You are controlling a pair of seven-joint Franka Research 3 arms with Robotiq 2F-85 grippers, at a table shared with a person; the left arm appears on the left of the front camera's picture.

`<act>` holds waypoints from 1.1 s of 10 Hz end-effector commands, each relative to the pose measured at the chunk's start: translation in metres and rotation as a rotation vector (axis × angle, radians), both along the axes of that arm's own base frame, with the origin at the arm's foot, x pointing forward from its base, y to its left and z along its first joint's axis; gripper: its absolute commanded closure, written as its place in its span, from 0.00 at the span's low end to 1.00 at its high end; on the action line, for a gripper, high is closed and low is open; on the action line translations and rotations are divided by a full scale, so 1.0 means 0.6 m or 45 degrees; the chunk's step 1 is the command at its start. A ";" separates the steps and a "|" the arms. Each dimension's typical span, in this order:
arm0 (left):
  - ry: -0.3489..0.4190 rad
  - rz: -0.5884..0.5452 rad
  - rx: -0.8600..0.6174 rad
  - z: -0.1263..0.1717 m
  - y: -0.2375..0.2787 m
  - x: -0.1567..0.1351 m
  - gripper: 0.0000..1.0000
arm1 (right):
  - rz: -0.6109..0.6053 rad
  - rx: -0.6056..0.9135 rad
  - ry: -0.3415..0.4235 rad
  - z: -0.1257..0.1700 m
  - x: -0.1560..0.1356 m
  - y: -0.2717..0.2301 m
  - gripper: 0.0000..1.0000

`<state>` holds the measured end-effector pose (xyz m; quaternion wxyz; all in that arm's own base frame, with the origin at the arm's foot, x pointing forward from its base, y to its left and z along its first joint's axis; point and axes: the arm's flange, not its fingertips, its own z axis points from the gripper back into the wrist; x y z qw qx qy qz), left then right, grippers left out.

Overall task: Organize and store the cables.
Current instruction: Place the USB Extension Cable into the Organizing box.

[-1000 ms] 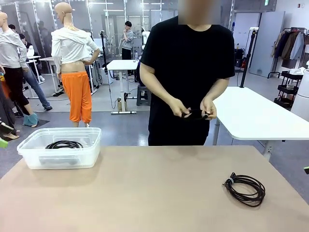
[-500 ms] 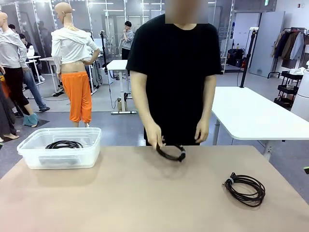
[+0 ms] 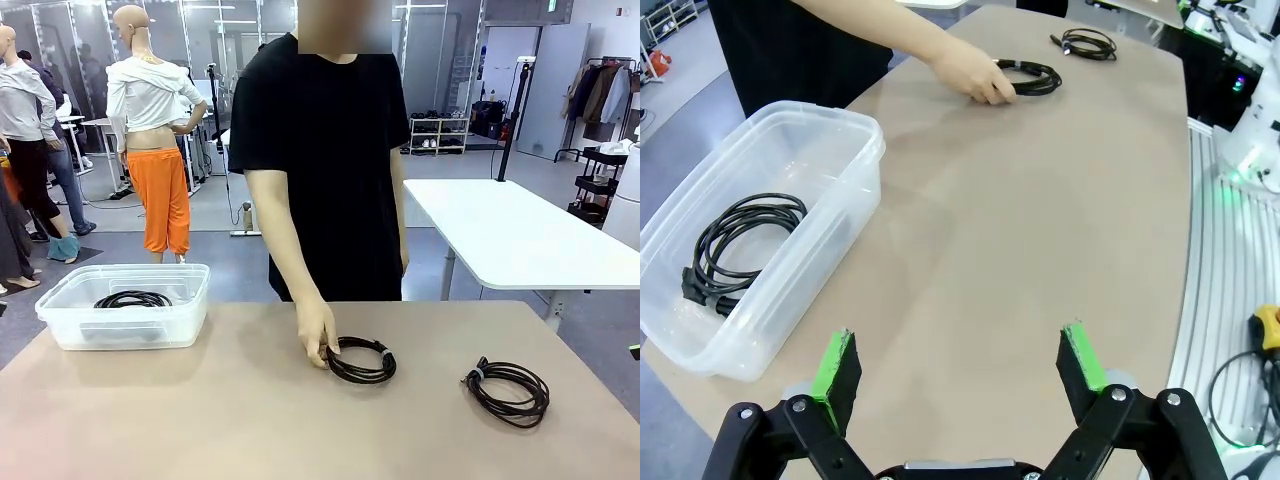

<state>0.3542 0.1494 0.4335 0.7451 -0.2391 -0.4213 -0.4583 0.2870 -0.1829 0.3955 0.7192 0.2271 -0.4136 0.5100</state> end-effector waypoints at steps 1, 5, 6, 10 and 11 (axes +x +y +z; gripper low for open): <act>0.005 0.002 0.005 0.003 0.003 0.004 0.00 | 0.008 0.008 -0.028 -0.001 0.001 -0.002 0.00; 0.005 0.002 0.005 0.003 0.003 0.004 0.00 | 0.008 0.008 -0.028 -0.001 0.001 -0.002 0.00; 0.005 0.002 0.005 0.003 0.003 0.004 0.00 | 0.008 0.008 -0.028 -0.001 0.001 -0.002 0.00; 0.005 0.002 0.005 0.003 0.003 0.004 0.00 | 0.008 0.008 -0.028 -0.001 0.001 -0.002 0.00; 0.005 0.002 0.005 0.003 0.003 0.004 0.00 | 0.000 0.000 0.000 0.000 0.000 0.000 0.00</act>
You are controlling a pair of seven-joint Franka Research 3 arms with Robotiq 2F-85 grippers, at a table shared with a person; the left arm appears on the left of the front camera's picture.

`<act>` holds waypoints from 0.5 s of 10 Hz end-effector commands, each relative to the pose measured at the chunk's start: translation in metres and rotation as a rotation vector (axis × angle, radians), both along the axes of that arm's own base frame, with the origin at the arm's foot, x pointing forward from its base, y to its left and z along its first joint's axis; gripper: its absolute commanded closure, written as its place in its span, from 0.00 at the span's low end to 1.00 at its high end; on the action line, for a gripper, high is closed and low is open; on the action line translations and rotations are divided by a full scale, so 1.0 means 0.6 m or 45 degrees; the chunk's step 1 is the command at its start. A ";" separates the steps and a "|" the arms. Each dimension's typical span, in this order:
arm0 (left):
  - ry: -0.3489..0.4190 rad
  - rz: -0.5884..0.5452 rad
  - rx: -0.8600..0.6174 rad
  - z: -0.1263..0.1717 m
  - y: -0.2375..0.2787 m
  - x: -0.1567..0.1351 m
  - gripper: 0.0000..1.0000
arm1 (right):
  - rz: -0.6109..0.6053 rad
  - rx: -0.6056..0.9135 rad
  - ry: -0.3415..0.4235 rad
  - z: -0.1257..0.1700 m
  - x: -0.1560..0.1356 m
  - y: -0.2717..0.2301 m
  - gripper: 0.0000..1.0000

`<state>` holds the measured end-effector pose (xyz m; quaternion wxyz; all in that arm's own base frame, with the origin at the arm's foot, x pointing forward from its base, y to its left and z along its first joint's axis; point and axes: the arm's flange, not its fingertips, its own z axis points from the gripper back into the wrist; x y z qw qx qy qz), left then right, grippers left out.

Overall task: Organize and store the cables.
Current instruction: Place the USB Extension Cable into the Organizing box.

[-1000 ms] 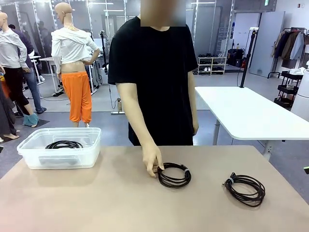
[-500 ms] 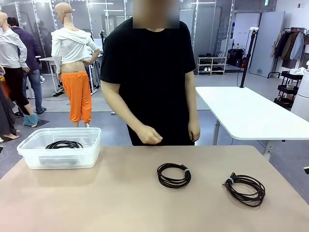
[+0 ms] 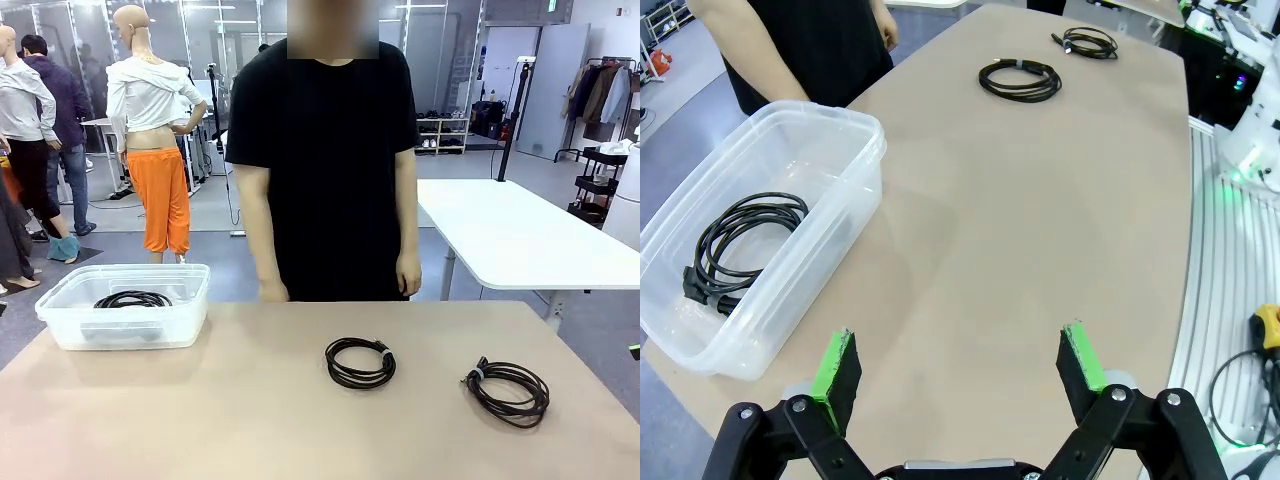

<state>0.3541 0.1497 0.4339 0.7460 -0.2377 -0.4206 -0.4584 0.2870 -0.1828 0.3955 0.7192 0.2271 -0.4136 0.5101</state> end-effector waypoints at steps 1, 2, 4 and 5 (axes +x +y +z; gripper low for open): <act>0.004 0.000 0.001 0.003 0.003 0.004 0.00 | 0.109 0.001 0.046 0.015 0.031 0.033 0.00; 0.004 0.000 0.001 0.003 0.003 0.004 0.00 | 0.104 -0.087 0.153 0.035 0.078 0.079 0.00; 0.004 0.000 0.001 0.003 0.003 0.004 0.00 | 0.073 -0.206 0.215 0.078 0.180 0.190 0.00; 0.004 0.000 0.001 0.003 0.003 0.004 0.00 | 0.084 -0.238 0.259 0.086 0.218 0.239 0.00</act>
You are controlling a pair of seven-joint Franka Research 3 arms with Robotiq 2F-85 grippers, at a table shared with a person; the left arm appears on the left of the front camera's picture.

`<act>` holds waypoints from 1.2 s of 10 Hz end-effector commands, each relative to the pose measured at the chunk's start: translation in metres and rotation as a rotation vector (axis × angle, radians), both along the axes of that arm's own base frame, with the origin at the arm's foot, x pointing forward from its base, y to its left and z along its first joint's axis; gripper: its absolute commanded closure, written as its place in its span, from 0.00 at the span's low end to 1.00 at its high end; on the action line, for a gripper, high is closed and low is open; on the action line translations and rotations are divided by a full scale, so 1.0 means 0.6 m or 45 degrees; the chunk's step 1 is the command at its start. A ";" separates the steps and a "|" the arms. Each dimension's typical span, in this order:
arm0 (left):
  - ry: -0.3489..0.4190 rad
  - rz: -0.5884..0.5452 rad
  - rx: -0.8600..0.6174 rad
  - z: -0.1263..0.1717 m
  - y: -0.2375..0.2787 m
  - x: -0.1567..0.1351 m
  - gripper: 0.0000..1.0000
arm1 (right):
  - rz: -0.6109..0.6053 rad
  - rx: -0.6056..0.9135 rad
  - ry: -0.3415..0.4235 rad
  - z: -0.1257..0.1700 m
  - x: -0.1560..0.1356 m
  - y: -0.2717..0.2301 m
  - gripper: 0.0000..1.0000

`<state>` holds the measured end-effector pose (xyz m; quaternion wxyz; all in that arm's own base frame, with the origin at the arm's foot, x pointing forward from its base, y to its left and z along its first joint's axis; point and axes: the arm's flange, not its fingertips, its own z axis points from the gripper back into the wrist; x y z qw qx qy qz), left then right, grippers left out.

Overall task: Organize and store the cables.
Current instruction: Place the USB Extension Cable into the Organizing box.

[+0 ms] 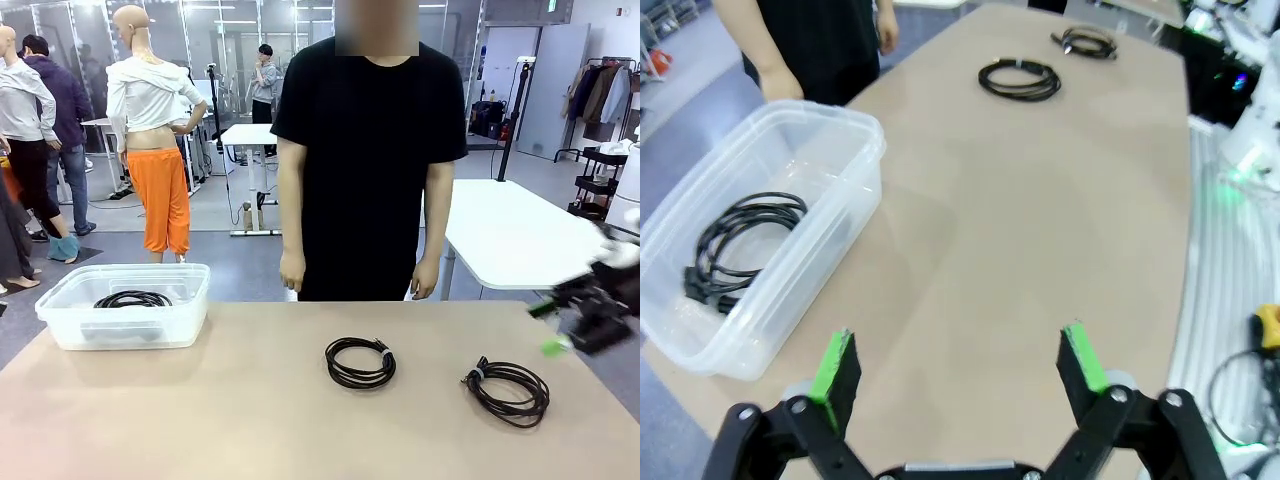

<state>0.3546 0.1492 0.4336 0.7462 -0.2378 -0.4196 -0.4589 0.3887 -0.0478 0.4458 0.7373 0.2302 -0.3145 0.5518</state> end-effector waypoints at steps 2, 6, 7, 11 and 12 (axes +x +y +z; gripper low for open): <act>0.002 0.002 -0.001 0.003 0.004 0.003 0.00 | -0.057 -0.165 0.181 0.008 0.113 0.109 0.00; 0.002 0.002 -0.001 0.003 0.004 0.003 0.00 | -0.112 -0.399 0.286 0.004 0.218 0.259 0.00; 0.002 0.002 -0.001 0.003 0.004 0.003 0.00 | -0.105 -0.455 0.292 0.002 0.237 0.279 0.00; 0.002 0.002 -0.001 0.003 0.004 0.003 0.00 | -0.501 -0.688 0.514 -0.004 0.292 0.344 0.00; 0.002 0.002 -0.001 0.003 0.004 0.003 0.00 | -0.560 -0.693 0.549 -0.007 0.296 0.359 0.00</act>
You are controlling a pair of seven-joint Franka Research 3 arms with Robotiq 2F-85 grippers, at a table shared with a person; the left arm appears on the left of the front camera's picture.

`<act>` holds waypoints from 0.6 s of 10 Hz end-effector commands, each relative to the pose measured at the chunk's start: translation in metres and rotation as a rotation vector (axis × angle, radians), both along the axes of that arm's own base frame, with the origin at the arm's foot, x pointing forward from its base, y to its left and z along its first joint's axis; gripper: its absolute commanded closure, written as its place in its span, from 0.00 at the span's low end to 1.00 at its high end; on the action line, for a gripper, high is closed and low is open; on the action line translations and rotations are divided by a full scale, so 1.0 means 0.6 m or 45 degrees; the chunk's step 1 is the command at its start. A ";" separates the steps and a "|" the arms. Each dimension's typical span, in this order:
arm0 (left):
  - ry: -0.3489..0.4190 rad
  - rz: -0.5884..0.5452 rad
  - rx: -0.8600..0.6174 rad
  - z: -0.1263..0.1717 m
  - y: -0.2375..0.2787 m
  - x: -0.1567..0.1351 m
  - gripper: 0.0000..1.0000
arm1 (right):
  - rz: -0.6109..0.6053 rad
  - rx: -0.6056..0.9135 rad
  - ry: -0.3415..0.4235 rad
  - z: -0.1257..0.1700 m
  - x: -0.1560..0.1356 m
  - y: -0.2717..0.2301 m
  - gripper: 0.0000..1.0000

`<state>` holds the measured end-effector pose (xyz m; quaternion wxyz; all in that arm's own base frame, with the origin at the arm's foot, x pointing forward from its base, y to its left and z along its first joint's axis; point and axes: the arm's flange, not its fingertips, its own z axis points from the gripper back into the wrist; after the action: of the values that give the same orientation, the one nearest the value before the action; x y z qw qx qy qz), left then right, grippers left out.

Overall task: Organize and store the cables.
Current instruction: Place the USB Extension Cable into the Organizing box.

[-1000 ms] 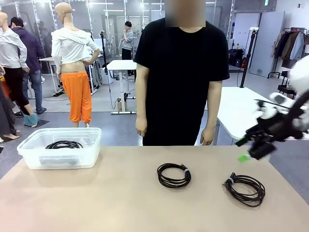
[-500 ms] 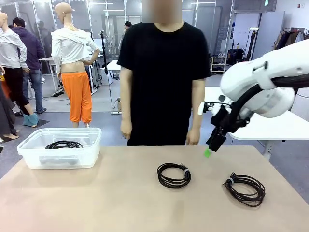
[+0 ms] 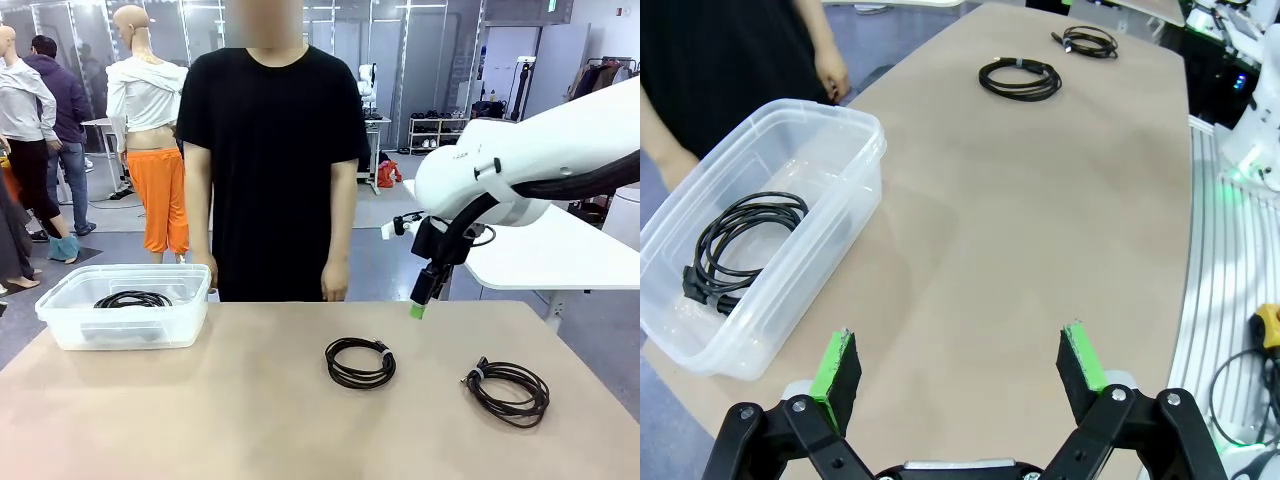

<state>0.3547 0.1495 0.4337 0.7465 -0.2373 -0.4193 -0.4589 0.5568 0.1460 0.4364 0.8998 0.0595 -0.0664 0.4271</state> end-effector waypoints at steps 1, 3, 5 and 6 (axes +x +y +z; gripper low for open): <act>0.002 0.001 -0.002 0.003 0.003 0.003 0.00 | -0.229 -0.056 0.065 -0.005 0.026 0.057 0.00; 0.002 0.001 -0.002 0.003 0.003 0.003 0.00 | -0.297 -0.064 0.051 -0.042 0.031 0.082 0.00; 0.002 0.001 -0.002 0.003 0.003 0.003 0.00 | -0.385 -0.073 0.022 -0.072 0.023 0.076 0.00; 0.002 0.001 -0.002 0.003 0.003 0.003 0.00 | -0.374 -0.053 -0.014 -0.078 0.011 0.071 0.00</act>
<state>0.3547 0.1495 0.4337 0.7466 -0.2372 -0.4193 -0.4588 0.5720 0.1918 0.3915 0.9501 0.0480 -0.0503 0.3042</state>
